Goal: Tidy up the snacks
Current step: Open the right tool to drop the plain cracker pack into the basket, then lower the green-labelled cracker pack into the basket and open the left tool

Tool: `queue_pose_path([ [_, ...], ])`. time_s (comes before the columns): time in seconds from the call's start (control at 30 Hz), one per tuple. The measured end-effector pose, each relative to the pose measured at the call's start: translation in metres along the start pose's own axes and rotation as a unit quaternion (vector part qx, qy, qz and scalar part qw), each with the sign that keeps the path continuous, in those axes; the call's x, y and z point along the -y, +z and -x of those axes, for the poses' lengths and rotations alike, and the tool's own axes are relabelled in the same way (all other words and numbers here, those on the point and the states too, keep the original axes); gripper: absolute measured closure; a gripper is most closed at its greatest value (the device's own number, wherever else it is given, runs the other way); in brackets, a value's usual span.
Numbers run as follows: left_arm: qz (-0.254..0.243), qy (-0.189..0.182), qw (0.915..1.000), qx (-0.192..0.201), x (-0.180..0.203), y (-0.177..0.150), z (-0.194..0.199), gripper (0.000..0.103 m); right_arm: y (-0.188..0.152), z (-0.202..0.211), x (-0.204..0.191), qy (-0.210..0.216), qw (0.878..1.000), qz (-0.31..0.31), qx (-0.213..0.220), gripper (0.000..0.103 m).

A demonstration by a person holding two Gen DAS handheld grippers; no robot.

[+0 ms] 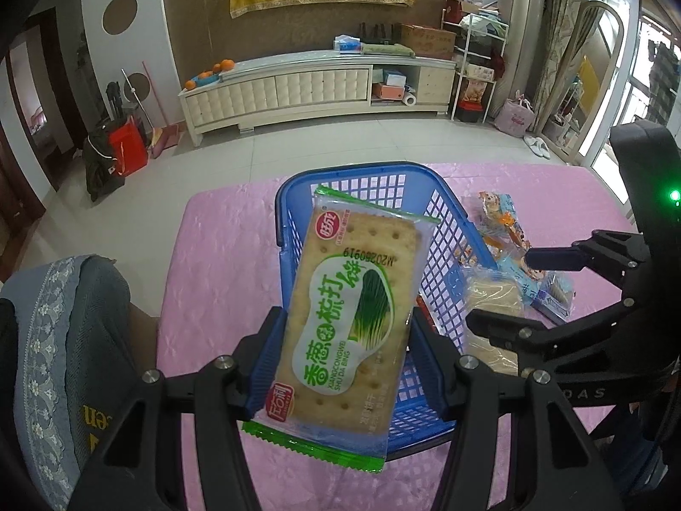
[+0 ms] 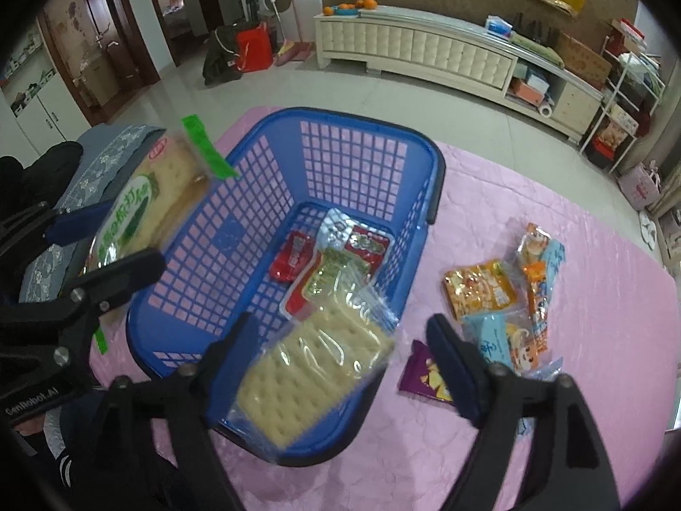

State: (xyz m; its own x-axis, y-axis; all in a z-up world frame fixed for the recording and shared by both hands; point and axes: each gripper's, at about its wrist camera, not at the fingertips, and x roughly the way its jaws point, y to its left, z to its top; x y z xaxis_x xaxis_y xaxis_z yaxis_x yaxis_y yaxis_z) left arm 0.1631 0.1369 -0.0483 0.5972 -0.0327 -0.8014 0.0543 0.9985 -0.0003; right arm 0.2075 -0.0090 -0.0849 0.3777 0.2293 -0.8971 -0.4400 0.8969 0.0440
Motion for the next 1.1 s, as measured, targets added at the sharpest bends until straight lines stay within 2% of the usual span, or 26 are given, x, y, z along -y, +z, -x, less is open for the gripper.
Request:
queue_pose_path([
  [0.33,-0.014,0.000,0.9999,0.002,0.010,-0.003,0.007,0.048,-0.012,0.011,0.011,-0.009,1.000,-0.016,0.013,0.007],
  [0.7,-0.034,-0.013,0.9993,-0.004,0.032,-0.002,0.000,0.048,-0.029,0.019,0.041,-0.020,0.998,-0.061,0.023,0.006],
  [1.1,-0.064,-0.039,0.9969,-0.026,0.045,-0.001,-0.029,0.048,-0.038,0.010,0.058,-0.030,0.996,-0.085,0.021,0.006],
])
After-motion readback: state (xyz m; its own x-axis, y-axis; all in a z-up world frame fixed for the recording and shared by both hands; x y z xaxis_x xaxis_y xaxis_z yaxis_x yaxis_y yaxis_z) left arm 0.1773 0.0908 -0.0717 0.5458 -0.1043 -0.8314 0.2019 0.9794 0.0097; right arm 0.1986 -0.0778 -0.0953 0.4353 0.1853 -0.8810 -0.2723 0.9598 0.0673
